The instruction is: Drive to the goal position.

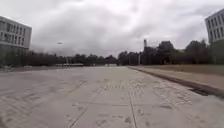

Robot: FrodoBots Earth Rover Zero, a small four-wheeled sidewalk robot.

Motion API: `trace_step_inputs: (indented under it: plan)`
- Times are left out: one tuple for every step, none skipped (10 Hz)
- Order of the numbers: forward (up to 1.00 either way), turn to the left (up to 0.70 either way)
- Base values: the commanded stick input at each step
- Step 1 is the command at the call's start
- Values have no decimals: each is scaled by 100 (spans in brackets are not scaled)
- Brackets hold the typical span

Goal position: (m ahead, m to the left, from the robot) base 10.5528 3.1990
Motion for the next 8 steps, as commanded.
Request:
trace_step_inputs:
  plan:
    - [70,1]
    - [70,1]
    - [70,1]
    - [70,1]
    - [70,1]
    - [70,1]
    - [70,1]
    - [70,1]
